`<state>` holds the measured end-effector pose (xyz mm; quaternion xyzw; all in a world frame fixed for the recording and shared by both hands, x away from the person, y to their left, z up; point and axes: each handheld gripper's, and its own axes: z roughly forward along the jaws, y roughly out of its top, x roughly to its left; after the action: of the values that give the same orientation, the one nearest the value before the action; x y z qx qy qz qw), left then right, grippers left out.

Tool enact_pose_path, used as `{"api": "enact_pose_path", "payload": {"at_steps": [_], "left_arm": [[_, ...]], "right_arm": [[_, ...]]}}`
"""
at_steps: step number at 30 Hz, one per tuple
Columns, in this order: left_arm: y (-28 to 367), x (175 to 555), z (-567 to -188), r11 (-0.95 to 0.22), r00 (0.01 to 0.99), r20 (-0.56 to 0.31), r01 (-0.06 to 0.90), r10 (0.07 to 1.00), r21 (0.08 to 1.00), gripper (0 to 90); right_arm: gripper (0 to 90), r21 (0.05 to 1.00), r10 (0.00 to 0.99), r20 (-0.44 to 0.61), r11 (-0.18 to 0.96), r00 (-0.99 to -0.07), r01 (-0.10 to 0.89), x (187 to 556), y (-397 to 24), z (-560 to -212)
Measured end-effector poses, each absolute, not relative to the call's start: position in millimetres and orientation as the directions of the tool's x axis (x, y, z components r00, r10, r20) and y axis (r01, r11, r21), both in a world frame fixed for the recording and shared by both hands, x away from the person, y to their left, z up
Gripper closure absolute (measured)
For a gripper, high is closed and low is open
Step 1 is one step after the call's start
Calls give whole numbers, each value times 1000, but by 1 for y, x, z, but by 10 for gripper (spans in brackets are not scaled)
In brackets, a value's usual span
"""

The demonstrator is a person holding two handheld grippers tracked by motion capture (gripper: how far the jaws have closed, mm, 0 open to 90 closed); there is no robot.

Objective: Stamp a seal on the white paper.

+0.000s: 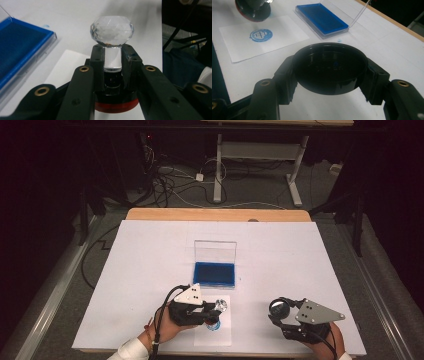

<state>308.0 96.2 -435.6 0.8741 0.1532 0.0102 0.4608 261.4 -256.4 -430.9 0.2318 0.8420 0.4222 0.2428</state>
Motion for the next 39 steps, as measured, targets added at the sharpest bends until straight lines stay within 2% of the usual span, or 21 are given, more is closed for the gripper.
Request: {"api": "enact_pose_path", "payload": {"at_steps": [7, 20, 27, 39], "left_arm": [[98, 311, -421, -419, 950, -153, 260, 271, 870, 721], [92, 312, -401, -270, 957, -169, 231, 235, 935, 721], [89, 312, -398, -195, 959, -197, 237, 203, 952, 721], [77, 308, -402, -144, 974, -168, 191, 155, 971, 721]], "right_arm": [[385, 841, 554, -140, 503, -820, 196, 261, -239, -434], [385, 863, 437, -27, 465, -899, 199, 270, -170, -446], [385, 896, 447, 37, 382, -894, 228, 278, -163, -445], [385, 924, 405, 145, 270, -903, 270, 278, -162, -438]]}}
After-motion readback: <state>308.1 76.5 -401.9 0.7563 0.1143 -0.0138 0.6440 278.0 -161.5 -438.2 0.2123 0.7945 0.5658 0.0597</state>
